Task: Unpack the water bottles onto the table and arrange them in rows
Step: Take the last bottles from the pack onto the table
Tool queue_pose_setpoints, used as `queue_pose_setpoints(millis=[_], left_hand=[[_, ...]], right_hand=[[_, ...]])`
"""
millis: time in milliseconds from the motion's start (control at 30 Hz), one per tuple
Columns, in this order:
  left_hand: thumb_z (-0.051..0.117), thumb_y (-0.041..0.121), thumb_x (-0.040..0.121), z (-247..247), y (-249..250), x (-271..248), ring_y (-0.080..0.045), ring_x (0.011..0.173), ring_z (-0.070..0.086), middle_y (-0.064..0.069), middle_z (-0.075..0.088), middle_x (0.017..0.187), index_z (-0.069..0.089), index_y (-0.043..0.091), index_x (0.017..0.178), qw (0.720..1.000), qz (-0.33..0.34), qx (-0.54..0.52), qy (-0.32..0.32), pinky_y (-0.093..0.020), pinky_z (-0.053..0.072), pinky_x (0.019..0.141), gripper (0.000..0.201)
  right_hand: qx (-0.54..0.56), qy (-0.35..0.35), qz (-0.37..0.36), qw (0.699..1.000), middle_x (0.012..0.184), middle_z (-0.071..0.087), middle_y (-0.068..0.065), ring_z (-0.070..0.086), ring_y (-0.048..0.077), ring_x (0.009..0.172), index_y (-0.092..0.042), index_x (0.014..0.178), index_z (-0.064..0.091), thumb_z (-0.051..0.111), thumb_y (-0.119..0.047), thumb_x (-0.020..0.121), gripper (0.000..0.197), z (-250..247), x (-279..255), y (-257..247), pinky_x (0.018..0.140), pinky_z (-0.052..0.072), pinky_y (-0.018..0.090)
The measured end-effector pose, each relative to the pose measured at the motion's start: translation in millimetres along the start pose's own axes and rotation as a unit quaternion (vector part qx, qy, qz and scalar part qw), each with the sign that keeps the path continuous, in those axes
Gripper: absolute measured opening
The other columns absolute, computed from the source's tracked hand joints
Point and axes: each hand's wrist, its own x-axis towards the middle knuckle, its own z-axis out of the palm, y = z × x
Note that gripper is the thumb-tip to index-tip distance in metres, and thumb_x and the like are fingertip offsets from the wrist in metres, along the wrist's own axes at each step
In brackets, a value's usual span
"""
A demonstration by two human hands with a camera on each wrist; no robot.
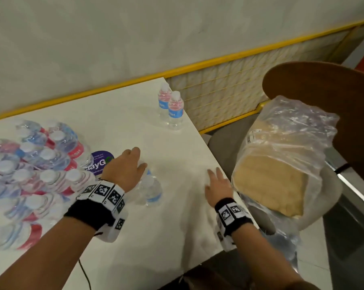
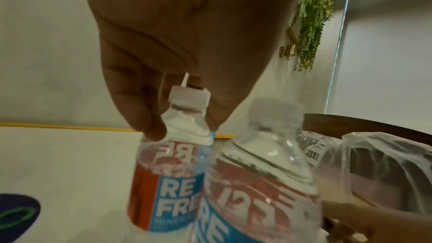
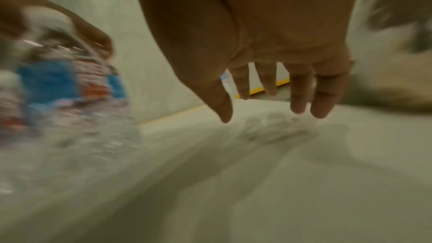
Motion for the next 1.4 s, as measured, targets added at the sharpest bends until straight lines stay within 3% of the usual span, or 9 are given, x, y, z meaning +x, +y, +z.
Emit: queue_pose_setpoints(millis=[167, 333, 400, 500, 567, 667, 833, 1100, 1400], left_hand=[[0.038, 0.04, 0.097, 5, 5, -6, -0.038, 0.1, 0.06, -0.01, 0.049, 0.119, 0.042, 0.015, 0.12, 0.999, -0.003, -0.034, -0.009, -0.044, 0.05, 0.081, 0.033], [0.034, 0.045, 0.097, -1, -3, -9, -0.037, 0.109, 0.056, -0.011, 0.044, 0.13, 0.038, 0.021, 0.132, 0.997, -0.016, -0.05, -0.053, -0.045, 0.048, 0.09, 0.042], [0.036, 0.042, 0.097, -2, -5, -9, -0.036, 0.109, 0.056, -0.011, 0.043, 0.132, 0.035, 0.022, 0.135, 0.997, -0.012, -0.045, -0.062, -0.044, 0.048, 0.091, 0.043], [0.044, 0.03, 0.095, 1, -9, -5, -0.035, 0.114, 0.053, -0.012, 0.044, 0.132, 0.032, 0.022, 0.138, 0.993, 0.007, -0.076, -0.088, -0.04, 0.045, 0.094, 0.045], [0.051, 0.019, 0.092, 6, -12, -4, -0.034, 0.112, 0.053, -0.015, 0.047, 0.128, 0.035, 0.019, 0.135, 0.986, 0.02, -0.131, -0.096, -0.037, 0.043, 0.091, 0.046], [0.057, 0.011, 0.086, 15, -17, -2, -0.035, 0.106, 0.055, -0.017, 0.052, 0.121, 0.039, 0.017, 0.129, 0.972, 0.027, -0.221, -0.074, -0.034, 0.043, 0.085, 0.047], [0.062, 0.012, 0.085, 24, -17, -1, -0.034, 0.103, 0.055, -0.018, 0.053, 0.114, 0.045, 0.003, 0.118, 0.959, 0.016, -0.283, -0.016, -0.028, 0.038, 0.074, 0.038], [0.064, 0.015, 0.085, 35, 18, 14, -0.031, 0.111, 0.052, -0.016, 0.053, 0.122, 0.045, 0.008, 0.124, 0.945, 0.043, -0.323, -0.023, -0.028, 0.038, 0.088, 0.044], [0.053, 0.001, 0.089, 33, 64, 72, -0.025, 0.133, 0.042, -0.008, 0.043, 0.144, 0.03, 0.015, 0.142, 0.913, 0.071, -0.399, -0.05, -0.038, 0.032, 0.112, 0.059]], right_hand=[[-0.024, 0.033, 0.176, 0.984, 0.153, 0.026, 0.009, 0.024, 0.03, 0.139, -0.01, 0.144, 0.03, 0.035, -0.032, 0.098, 0.051, -11, 13, 80, 0.112, 0.029, 0.044], [-0.017, 0.018, 0.227, 0.973, 0.149, 0.03, 0.016, 0.029, 0.036, 0.137, -0.002, 0.142, 0.031, 0.04, -0.037, 0.096, 0.058, -20, 2, 104, 0.113, 0.027, 0.044], [-0.006, 0.0, 0.186, 0.982, 0.144, 0.038, 0.018, 0.036, 0.037, 0.132, -0.002, 0.137, 0.037, 0.045, -0.036, 0.095, 0.055, -22, -4, 84, 0.11, 0.033, 0.042], [0.073, 0.009, 0.001, 0.997, 0.145, 0.041, 0.011, 0.04, 0.029, 0.132, -0.012, 0.141, 0.036, 0.061, -0.034, 0.088, 0.063, -13, -26, 20, 0.109, 0.035, 0.035], [0.158, -0.009, -0.123, 0.98, 0.148, 0.036, 0.005, 0.036, 0.024, 0.135, -0.019, 0.146, 0.028, 0.07, -0.036, 0.081, 0.08, -6, -50, -36, 0.111, 0.032, 0.035], [0.266, -0.023, -0.204, 0.942, 0.144, 0.039, 0.002, 0.041, 0.021, 0.13, -0.023, 0.143, 0.028, 0.08, -0.041, 0.068, 0.092, 16, -69, -106, 0.109, 0.036, 0.041], [0.331, 0.075, -0.162, 0.927, 0.12, 0.05, 0.006, 0.052, 0.026, 0.108, -0.023, 0.128, 0.041, 0.077, -0.026, 0.072, 0.067, 38, -71, -135, 0.091, 0.047, 0.039], [0.411, 0.133, -0.079, 0.899, 0.112, 0.051, -0.001, 0.051, 0.012, 0.097, -0.014, 0.133, 0.032, 0.071, -0.007, 0.08, 0.066, 3, -55, -97, 0.08, 0.038, 0.019], [0.421, 0.106, -0.048, 0.899, 0.136, 0.048, 0.005, 0.05, 0.023, 0.122, -0.017, 0.141, 0.025, 0.077, -0.004, 0.073, 0.087, -34, 5, -58, 0.094, 0.041, 0.027]])
